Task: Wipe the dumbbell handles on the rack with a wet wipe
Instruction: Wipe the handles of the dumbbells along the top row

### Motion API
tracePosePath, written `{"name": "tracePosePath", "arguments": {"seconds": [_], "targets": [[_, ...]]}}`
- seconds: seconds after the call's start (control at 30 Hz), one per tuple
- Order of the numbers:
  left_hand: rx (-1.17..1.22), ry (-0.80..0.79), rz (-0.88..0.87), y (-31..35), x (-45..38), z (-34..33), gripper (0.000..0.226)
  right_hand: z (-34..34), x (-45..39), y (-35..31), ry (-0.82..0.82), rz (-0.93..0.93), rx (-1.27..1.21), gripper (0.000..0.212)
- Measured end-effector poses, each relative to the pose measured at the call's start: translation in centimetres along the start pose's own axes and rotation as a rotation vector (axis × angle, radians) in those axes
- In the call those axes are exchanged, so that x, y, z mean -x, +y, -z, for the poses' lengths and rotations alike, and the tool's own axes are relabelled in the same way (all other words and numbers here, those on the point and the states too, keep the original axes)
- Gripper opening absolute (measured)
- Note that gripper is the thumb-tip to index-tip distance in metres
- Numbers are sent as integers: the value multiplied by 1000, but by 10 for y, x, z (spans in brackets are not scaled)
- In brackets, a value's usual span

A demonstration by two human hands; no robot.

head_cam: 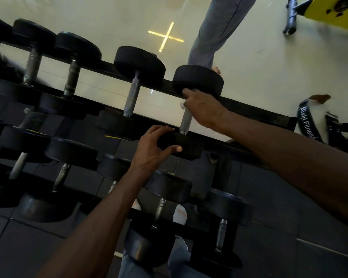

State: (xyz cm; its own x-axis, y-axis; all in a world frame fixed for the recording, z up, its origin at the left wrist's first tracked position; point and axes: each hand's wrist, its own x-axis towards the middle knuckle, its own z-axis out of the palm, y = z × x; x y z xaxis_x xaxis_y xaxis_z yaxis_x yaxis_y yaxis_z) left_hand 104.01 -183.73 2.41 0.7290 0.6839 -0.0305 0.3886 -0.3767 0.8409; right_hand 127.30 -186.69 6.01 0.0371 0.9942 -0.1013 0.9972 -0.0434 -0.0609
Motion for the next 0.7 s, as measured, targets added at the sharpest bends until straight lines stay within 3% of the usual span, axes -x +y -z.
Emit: {"name": "tracePosePath", "arguments": {"seconds": [0.17,0.33,0.47,0.6,0.7], "targets": [[2,-4,-6,0,1,-1,61,-8,17,-26,-235,257,11,15],[-6,-6,-2,-2,1,-3,60,9,-12,-14,-93,27,298,21],[-6,-15,-4,-3,1,-2,60,3,-14,-17,-93,5,470,19],[-16,-13,-5,-3,0,-2,61,-14,-4,-15,-49,-94,459,7],[-24,-15,-6,-4,0,-2,61,-31,-6,-22,54,-228,398,12]]}}
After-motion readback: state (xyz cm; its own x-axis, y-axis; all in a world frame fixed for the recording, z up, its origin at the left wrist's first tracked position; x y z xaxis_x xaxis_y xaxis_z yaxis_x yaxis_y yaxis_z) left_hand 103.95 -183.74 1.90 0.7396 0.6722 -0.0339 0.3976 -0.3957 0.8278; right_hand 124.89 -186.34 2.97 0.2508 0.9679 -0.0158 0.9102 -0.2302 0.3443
